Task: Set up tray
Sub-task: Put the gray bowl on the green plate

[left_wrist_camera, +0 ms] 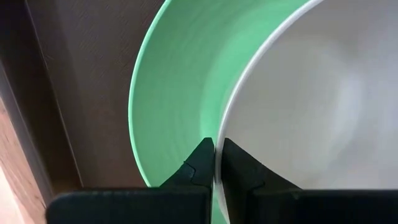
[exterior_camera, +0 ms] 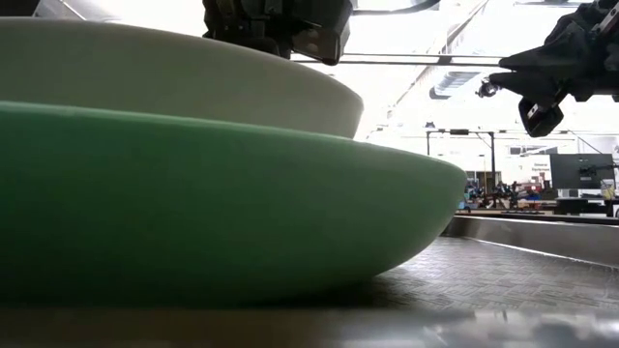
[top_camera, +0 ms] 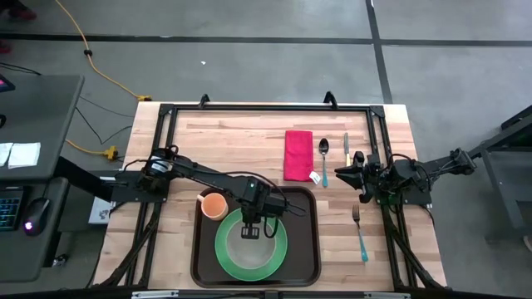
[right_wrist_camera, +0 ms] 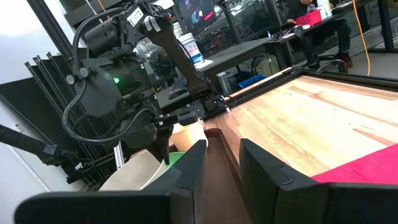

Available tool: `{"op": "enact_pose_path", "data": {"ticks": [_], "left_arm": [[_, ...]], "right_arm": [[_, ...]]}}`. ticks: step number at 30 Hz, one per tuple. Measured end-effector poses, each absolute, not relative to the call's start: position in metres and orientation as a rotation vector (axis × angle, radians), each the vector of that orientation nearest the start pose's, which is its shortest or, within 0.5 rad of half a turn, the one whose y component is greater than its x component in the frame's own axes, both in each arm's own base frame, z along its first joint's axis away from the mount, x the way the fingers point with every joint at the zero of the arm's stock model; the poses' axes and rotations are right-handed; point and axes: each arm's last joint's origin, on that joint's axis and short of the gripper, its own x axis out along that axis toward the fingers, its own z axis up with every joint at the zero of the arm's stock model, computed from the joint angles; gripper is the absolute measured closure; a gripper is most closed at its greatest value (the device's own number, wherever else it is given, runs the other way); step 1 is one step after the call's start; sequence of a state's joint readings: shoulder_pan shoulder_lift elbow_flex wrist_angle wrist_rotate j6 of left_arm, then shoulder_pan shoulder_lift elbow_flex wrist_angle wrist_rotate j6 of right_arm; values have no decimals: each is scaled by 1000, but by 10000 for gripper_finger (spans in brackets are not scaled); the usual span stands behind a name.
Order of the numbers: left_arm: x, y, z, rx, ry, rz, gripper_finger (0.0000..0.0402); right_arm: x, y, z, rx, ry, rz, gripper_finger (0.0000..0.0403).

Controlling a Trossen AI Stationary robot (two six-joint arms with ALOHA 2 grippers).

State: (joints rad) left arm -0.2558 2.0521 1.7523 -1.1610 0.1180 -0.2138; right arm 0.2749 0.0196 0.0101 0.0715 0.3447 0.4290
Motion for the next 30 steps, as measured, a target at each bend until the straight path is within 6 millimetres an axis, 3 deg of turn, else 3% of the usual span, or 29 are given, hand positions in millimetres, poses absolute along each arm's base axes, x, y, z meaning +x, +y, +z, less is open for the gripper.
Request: {"op": "enact_pose_path", "data": {"ticks": [30], "left_arm": [[389, -105, 227, -41, 1501, -161, 348]], "right_arm": [[95, 17, 172, 448, -74, -56, 329]]}}
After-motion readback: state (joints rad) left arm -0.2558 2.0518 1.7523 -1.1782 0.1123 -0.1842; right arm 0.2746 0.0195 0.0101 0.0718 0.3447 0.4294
